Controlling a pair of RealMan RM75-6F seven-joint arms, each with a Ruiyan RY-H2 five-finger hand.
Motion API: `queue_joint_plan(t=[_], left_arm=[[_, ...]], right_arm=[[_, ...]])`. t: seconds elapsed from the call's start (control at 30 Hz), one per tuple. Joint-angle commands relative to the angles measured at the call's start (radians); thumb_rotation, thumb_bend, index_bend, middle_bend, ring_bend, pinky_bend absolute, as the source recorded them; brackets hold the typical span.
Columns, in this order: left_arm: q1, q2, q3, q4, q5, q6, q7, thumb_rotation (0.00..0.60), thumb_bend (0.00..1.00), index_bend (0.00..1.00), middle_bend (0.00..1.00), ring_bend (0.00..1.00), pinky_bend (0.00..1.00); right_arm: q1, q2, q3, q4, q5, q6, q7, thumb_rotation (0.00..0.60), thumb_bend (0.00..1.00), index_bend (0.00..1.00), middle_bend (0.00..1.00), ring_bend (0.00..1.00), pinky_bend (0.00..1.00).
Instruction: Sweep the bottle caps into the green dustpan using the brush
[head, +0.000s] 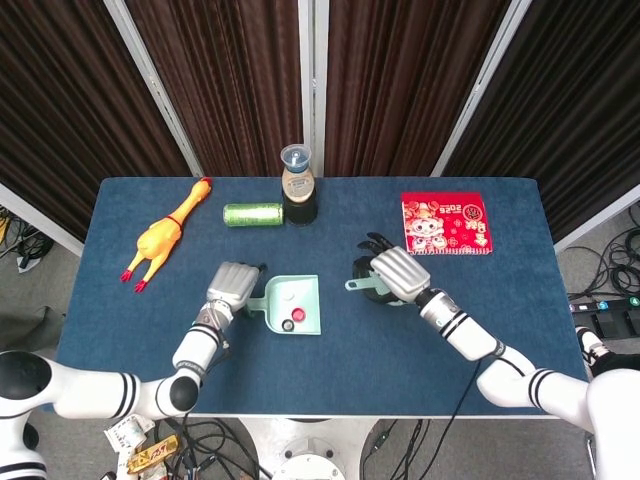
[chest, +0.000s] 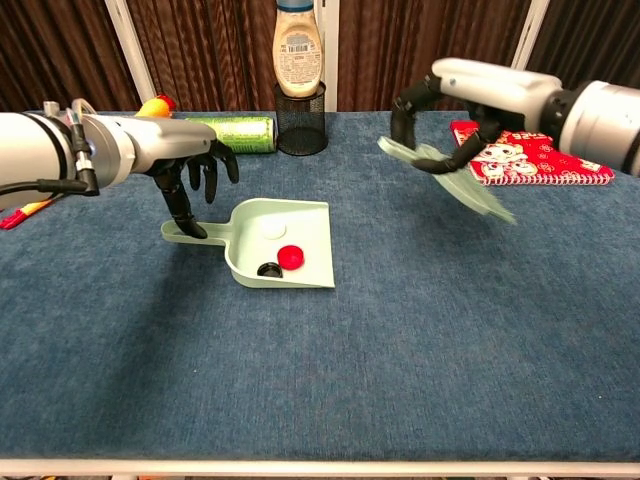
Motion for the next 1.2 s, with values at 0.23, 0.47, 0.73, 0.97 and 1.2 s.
queue_joint_plan(t=[0.23, 0.47, 0.73, 0.97, 1.2], left_arm=[[0.145, 0.118, 0.037, -0.099, 0.237, 0.161, -0.126, 0.6, 0.1, 0.2, 0.32, 0.22, 0.36], [0.271, 0.236, 0.082, -0.109, 0.37, 0.228, -0.243, 0.6, 0.09, 0.21, 0.32, 0.22, 0.31], [0.475, 0.296, 0.157, 0.026, 0.584, 0.344, -0.492, 0.6, 0.09, 0.23, 0.32, 0.22, 0.26], [0.636, 0.331, 0.224, 0.125, 0.739, 0.458, -0.614, 0.6, 0.09, 0.24, 0.32, 0.22, 0.23], [0.797, 0.357, 0.268, 0.057, 0.788, 0.595, -0.575, 0.6, 0.09, 0.24, 0.31, 0.22, 0.22]], right_arm=[[-0.059, 0.088, -0.043, -0.203, 0.214, -0.16, -0.463, 0.6, 0.32, 0.0, 0.13, 0.0, 0.0], [-0.172, 0.151, -0.016, -0.291, 0.262, 0.011, -0.478, 0.6, 0.21, 0.0, 0.17, 0.0, 0.0], [-0.373, 0.291, -0.04, -0.35, 0.198, 0.267, -0.34, 0.6, 0.27, 0.05, 0.25, 0.03, 0.1], [-0.536, 0.354, -0.081, -0.362, 0.101, 0.467, -0.197, 0.6, 0.27, 0.05, 0.23, 0.0, 0.06], [-0.667, 0.363, -0.112, -0.384, 0.025, 0.622, -0.169, 0.6, 0.27, 0.05, 0.22, 0.0, 0.04]])
